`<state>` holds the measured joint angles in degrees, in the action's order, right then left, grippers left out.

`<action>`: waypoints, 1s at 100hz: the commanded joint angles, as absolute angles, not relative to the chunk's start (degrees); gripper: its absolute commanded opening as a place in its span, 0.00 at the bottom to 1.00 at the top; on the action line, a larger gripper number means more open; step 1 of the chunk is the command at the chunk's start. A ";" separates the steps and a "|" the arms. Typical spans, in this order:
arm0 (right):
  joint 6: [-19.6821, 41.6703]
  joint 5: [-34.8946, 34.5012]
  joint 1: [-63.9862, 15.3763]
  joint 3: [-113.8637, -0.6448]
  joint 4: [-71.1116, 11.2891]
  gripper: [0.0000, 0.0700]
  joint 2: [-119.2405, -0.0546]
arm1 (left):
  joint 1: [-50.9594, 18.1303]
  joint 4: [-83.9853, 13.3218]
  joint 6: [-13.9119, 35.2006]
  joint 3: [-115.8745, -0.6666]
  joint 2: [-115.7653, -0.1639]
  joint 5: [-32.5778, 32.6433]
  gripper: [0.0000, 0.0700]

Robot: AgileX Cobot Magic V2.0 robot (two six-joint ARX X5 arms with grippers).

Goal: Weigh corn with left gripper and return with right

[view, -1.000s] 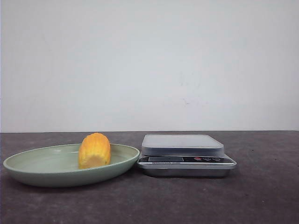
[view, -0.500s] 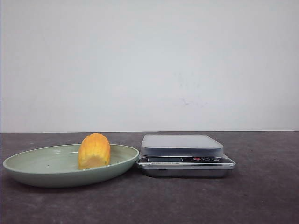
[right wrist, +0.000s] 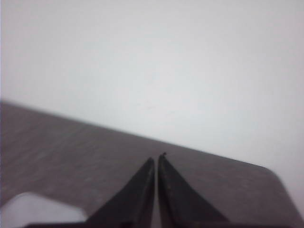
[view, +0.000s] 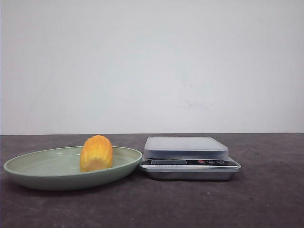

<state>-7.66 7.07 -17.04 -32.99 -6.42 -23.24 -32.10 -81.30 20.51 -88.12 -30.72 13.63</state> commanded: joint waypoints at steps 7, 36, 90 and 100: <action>-1.13 7.86 -13.63 -19.51 -4.71 0.01 -12.27 | -32.36 -82.61 20.40 -89.21 -30.83 13.93 0.02; 4.56 6.85 -9.74 -2.96 -3.20 0.01 -0.21 | -32.36 -82.56 20.40 -89.21 -30.87 13.91 0.02; 3.44 6.02 -9.67 -0.75 -8.99 0.01 -0.21 | -32.36 -82.56 20.40 -89.21 -30.87 13.93 0.02; 3.44 6.02 -9.67 -0.75 -9.04 0.01 -0.21 | -32.36 -82.56 20.40 -89.21 -30.87 13.93 0.02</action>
<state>3.44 6.07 -9.63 -0.89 -9.37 -0.25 -32.10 -81.30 20.51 -88.12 -30.70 13.67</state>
